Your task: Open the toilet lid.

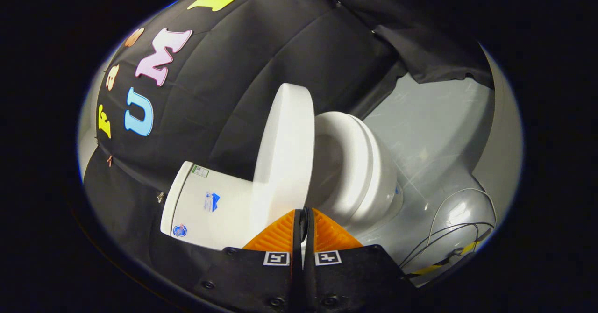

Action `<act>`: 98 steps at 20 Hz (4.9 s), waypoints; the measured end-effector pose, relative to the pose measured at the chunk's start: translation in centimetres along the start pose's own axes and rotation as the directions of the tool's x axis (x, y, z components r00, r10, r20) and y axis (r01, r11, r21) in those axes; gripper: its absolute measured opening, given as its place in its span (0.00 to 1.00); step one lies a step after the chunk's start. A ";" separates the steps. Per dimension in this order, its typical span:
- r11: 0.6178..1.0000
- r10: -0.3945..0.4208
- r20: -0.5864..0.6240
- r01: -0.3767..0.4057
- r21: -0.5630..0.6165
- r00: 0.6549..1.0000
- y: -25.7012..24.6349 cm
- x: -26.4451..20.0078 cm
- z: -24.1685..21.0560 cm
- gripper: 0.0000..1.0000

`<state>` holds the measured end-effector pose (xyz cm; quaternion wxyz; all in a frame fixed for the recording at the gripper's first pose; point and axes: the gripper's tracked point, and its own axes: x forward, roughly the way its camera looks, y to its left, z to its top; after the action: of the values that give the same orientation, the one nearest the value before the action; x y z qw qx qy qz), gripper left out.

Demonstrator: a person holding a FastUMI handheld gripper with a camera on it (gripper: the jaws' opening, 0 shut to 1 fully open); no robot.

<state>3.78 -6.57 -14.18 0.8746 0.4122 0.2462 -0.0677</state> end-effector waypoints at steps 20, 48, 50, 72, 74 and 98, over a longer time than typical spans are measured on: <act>0.920 -0.094 0.104 0.126 -0.372 0.990 13.7 -2.5 -0.3 0.05; 0.778 -0.153 0.188 0.235 -0.582 0.970 30.1 -0.2 -8.1 0.05; 0.759 -0.158 0.197 0.247 -0.603 0.968 30.8 0.1 -8.6 0.05; 0.621 -0.152 0.260 0.297 -0.726 0.954 36.4 3.9 -14.7 0.13; 0.613 -0.154 0.260 0.299 -0.731 0.953 36.6 4.3 -15.0 0.16; 0.551 -0.124 0.147 0.191 -0.812 0.981 38.4 6.5 -20.0 0.80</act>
<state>14.26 34.05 -1.69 0.9642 -0.0688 0.2531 -0.0384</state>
